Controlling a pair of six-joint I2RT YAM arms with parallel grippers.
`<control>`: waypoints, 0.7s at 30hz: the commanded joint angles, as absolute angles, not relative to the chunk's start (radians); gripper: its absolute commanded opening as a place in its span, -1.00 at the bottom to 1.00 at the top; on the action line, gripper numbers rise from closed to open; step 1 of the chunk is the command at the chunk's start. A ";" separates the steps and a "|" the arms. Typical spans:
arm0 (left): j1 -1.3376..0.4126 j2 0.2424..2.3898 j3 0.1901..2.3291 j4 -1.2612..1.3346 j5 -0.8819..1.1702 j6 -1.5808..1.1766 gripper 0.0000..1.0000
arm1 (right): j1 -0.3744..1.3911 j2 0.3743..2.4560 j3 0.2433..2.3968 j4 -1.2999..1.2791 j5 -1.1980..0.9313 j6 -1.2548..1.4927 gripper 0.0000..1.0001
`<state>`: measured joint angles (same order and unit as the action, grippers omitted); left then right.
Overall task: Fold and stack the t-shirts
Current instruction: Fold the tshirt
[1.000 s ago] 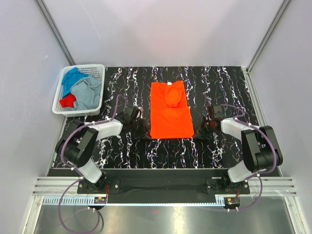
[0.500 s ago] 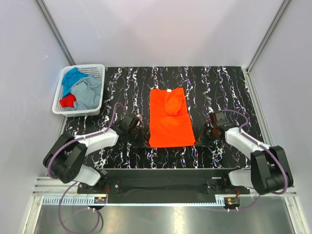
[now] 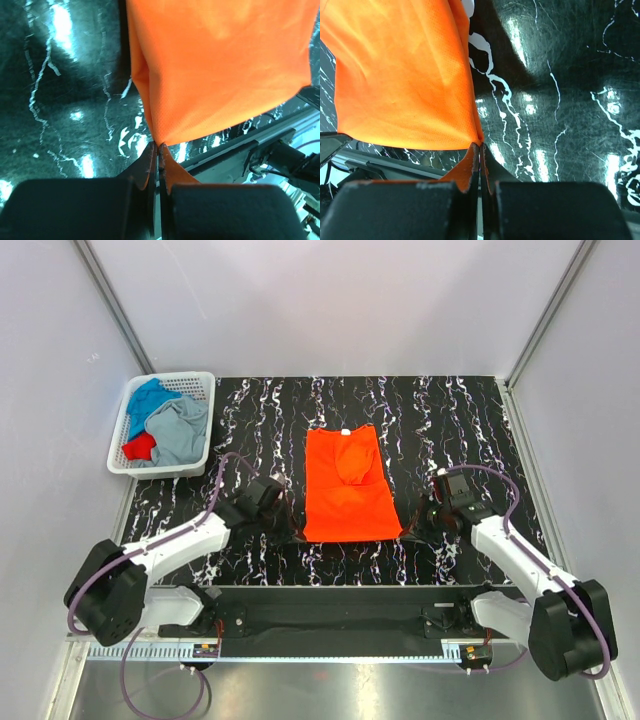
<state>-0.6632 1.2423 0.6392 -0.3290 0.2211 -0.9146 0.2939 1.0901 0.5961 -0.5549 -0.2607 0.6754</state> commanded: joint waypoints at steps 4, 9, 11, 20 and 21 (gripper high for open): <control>-0.661 1.227 0.759 -0.426 0.127 -0.914 -1.00 | 0.298 1.089 0.718 -0.598 -0.187 0.644 -1.00; -0.640 1.278 0.894 -0.491 0.109 -0.891 -1.00 | 0.298 1.176 0.850 -0.604 -0.178 0.629 -1.00; -0.615 1.311 0.968 -0.511 0.118 -0.876 -1.00 | 0.298 1.228 0.935 -0.614 -0.172 0.623 -1.00; -0.428 1.540 1.293 -0.548 0.164 -0.785 -1.00 | 0.253 1.543 1.359 -0.646 -0.163 0.548 -1.00; -0.407 1.569 1.320 -0.537 0.179 -0.776 -1.00 | 0.244 1.581 1.441 -0.646 -0.178 0.537 -1.00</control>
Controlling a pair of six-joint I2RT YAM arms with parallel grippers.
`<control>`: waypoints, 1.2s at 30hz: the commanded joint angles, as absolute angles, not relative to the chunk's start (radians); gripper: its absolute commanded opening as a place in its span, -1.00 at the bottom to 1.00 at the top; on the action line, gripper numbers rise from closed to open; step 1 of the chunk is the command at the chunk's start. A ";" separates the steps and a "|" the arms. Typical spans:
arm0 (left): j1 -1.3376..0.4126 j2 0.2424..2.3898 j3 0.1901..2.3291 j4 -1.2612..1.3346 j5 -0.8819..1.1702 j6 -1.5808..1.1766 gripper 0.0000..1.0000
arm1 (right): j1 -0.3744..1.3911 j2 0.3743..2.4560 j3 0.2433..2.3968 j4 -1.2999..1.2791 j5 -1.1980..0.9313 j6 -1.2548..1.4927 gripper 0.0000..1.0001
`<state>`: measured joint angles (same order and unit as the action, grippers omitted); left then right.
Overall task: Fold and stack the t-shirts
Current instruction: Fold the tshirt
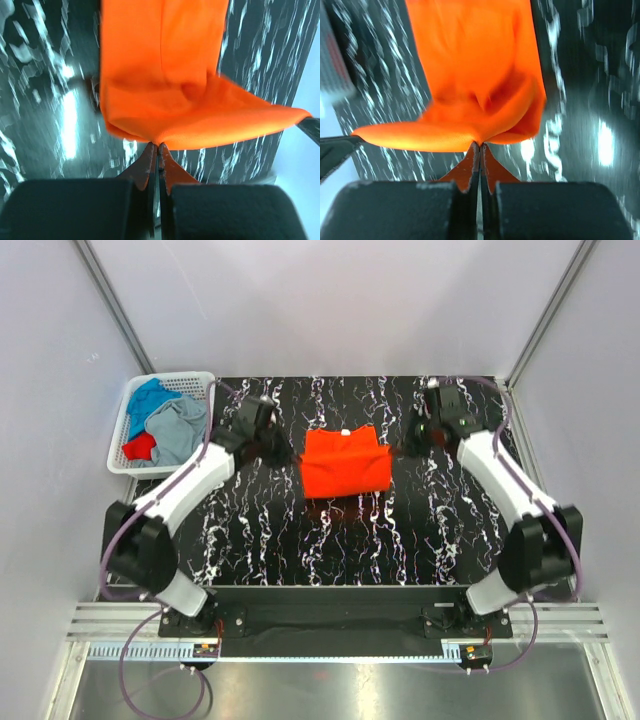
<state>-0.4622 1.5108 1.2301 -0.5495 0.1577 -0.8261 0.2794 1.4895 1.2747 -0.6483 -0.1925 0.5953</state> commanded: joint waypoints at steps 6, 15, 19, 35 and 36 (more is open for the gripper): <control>-0.269 1.846 1.526 -0.299 0.362 -0.753 -1.00 | 0.212 1.931 1.802 -0.615 -0.250 0.466 -1.00; -0.192 2.452 2.081 -0.046 0.560 -0.824 -0.64 | 0.155 2.482 2.340 -0.566 -0.366 0.505 -0.90; -0.160 2.579 2.201 0.087 0.589 -0.879 -0.09 | 0.118 2.644 2.471 -0.480 -0.416 0.535 -0.56; -0.178 2.326 1.783 0.035 0.525 -0.635 0.14 | 0.058 2.381 2.013 -0.350 -0.621 0.347 0.25; -0.186 2.324 1.767 0.026 0.531 -0.629 0.14 | 0.058 2.364 1.990 -0.321 -0.636 0.342 0.26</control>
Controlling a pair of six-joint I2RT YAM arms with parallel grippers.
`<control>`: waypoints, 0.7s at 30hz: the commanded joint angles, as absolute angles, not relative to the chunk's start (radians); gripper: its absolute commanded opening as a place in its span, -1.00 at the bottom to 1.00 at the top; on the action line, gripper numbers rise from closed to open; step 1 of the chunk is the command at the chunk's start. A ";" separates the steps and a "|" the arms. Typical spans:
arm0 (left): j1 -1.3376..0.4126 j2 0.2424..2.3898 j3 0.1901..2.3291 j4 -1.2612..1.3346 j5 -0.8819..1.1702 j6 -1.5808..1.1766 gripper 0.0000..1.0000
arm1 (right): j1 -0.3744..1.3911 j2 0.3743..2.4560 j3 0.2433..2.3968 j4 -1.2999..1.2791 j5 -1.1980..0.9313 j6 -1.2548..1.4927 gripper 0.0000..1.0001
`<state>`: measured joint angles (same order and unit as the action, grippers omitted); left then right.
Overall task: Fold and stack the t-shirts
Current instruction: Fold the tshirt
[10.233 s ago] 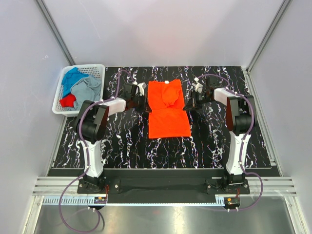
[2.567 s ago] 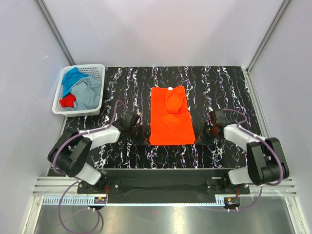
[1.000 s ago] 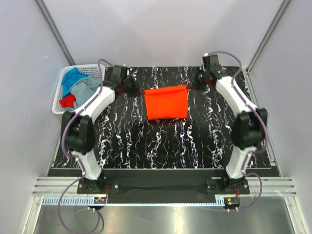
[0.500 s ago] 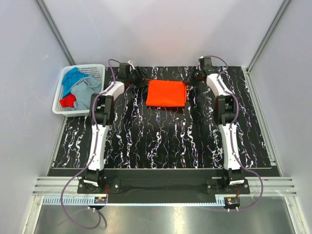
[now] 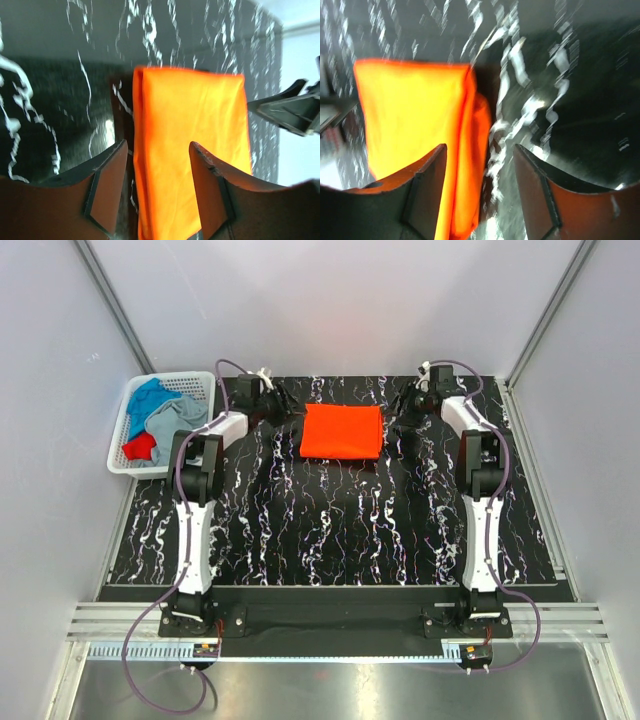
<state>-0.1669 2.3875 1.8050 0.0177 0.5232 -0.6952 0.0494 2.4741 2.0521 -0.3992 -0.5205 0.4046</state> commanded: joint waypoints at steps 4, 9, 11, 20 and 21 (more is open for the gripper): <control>-0.204 2.336 1.763 0.003 0.546 -0.615 0.08 | 0.060 2.375 1.956 -0.350 -0.652 0.328 0.29; -0.233 2.350 1.778 -0.060 0.531 -0.598 -0.03 | 0.071 2.365 1.824 -0.259 -0.715 0.336 0.11; -0.239 2.344 1.758 -0.069 0.528 -0.598 -0.06 | 0.071 2.346 1.761 -0.229 -0.709 0.340 -0.06; -0.255 2.264 1.652 -0.104 0.489 -0.609 -0.35 | 0.066 2.249 1.504 -0.012 -0.730 0.417 -0.86; -0.256 2.240 1.638 -0.100 0.491 -0.609 -0.38 | 0.063 2.244 1.494 -0.009 -0.729 0.420 -0.82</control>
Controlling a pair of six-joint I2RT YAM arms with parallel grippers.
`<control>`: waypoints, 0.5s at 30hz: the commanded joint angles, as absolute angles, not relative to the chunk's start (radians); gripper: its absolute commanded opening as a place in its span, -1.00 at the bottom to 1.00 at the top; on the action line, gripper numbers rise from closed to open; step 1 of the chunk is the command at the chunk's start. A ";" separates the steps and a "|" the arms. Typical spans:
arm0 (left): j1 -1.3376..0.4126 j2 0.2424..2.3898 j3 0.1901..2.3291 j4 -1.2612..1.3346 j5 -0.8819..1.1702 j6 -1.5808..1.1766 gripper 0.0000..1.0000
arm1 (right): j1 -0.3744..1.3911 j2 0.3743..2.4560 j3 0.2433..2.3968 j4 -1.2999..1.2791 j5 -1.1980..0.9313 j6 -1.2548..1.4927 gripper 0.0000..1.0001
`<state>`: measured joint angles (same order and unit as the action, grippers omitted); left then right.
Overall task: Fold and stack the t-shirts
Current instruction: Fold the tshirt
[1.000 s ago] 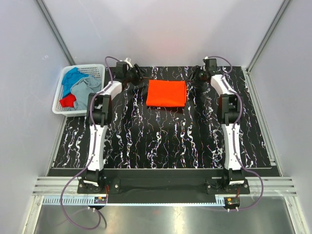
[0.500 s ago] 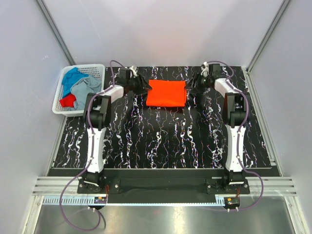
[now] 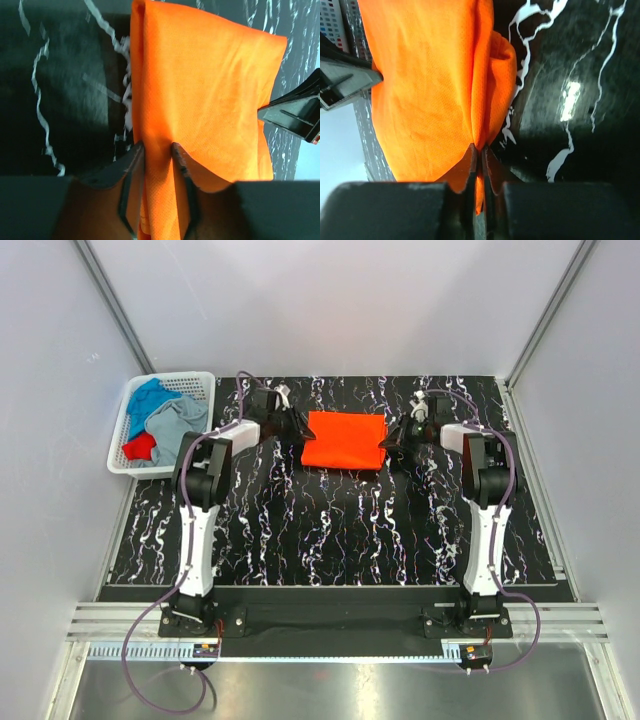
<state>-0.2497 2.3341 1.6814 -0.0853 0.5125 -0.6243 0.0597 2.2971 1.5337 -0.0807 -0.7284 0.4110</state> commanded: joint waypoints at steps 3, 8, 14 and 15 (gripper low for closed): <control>-0.268 2.182 1.562 -0.095 0.472 -0.621 -0.57 | 0.054 2.211 1.473 -0.009 -0.747 0.413 -0.32; -0.320 2.073 1.401 -0.086 0.434 -0.660 -0.65 | 0.055 2.137 1.457 -0.073 -0.822 0.397 0.11; -0.341 1.959 1.298 -0.135 0.336 -0.664 -0.12 | 0.064 2.060 1.352 -0.132 -0.819 0.319 0.18; -0.336 1.954 1.302 -0.168 0.299 -0.660 -0.08 | 0.064 2.060 1.351 -0.143 -0.818 0.302 0.15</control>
